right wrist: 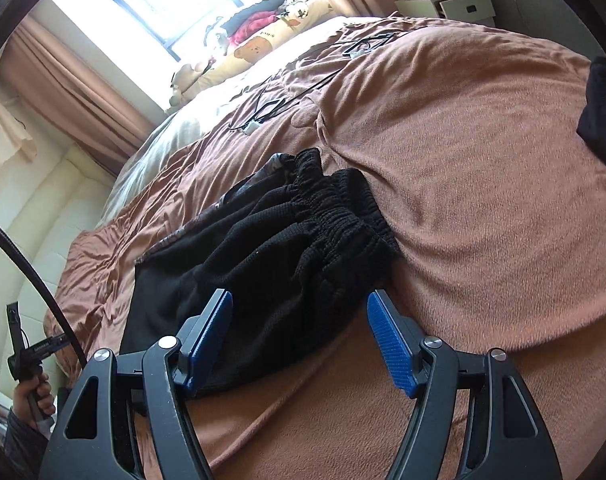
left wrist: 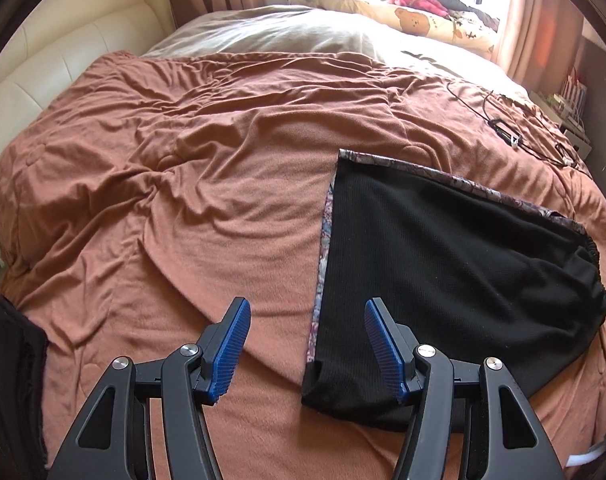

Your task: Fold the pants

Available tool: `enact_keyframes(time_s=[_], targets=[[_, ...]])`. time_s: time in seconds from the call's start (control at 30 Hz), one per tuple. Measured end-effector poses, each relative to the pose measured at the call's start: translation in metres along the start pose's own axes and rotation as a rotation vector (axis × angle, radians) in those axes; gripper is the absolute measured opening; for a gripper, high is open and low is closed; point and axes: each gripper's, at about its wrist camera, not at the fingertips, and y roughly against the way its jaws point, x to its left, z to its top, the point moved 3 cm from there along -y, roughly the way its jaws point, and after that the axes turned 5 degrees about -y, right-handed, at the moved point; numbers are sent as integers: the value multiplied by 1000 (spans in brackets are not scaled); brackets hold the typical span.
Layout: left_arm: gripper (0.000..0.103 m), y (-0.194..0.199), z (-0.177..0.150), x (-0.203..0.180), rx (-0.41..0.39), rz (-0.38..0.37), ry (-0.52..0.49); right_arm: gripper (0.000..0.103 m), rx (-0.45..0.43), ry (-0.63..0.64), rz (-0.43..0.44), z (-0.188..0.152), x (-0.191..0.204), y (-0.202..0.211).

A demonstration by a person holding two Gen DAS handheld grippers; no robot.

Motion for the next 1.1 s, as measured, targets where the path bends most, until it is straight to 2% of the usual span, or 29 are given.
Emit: enact_keyframes(time_s=[0.23, 0.3, 0.4, 0.53, 0.83, 1.07, 1.1], targets=[[62, 5, -33, -3, 24, -54, 75, 69, 17, -51, 59, -5, -15, -4], [62, 4, -43, -4, 43, -61, 96, 61, 28, -73, 89, -5, -21, -7], [62, 2, -55, -7, 51, -79, 115, 57, 56, -128, 142, -5, -29, -18], [62, -7, -67, -6, 68, -107, 162, 55, 82, -162, 161, -4, -35, -30], [62, -34, -86, -5, 100, -132, 240, 55, 109, -123, 70, 7, -26, -55], [62, -45, -94, 2, 96, -223, 380, 55, 91, -73, -48, 9, -8, -70], [62, -46, -95, 3, 96, -240, 395, 51, 85, -61, -66, 8, -6, -69]])
